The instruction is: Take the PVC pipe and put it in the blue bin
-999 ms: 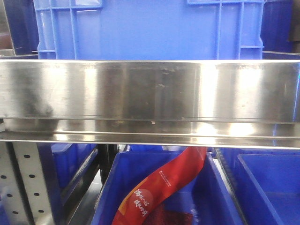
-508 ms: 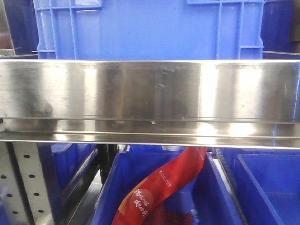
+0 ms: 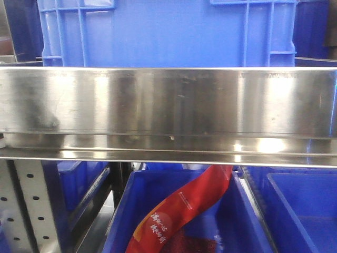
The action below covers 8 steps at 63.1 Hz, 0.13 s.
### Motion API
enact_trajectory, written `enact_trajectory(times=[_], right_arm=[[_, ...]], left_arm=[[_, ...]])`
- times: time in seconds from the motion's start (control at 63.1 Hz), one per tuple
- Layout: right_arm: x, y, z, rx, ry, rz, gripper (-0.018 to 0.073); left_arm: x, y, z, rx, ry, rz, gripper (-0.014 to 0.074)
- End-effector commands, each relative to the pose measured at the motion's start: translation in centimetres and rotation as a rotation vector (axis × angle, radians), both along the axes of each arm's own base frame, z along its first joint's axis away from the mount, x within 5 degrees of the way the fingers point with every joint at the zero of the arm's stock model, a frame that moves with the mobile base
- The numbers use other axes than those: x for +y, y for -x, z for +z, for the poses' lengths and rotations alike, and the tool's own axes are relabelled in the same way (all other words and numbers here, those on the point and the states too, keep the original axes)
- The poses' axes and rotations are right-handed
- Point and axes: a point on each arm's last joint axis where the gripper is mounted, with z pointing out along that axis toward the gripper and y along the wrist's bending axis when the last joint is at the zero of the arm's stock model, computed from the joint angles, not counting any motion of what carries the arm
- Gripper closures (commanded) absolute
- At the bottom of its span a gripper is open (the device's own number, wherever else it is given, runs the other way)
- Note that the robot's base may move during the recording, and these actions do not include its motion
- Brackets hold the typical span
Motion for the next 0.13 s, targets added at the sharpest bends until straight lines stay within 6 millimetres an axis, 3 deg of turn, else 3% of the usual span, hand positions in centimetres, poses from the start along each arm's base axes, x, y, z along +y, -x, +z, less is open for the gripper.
enact_trajectory(times=[0.0, 0.111], right_arm=[[0.01, 0.04, 0.16, -0.019, 0.011, 0.001, 0.0728], [0.01, 0.04, 0.16, -0.019, 0.011, 0.001, 0.0728]], left_arm=[[0.02, 0.08, 0.3, -0.03, 0.005, 0.002, 0.0708], [0.02, 0.08, 0.3, -0.03, 0.005, 0.002, 0.0708]])
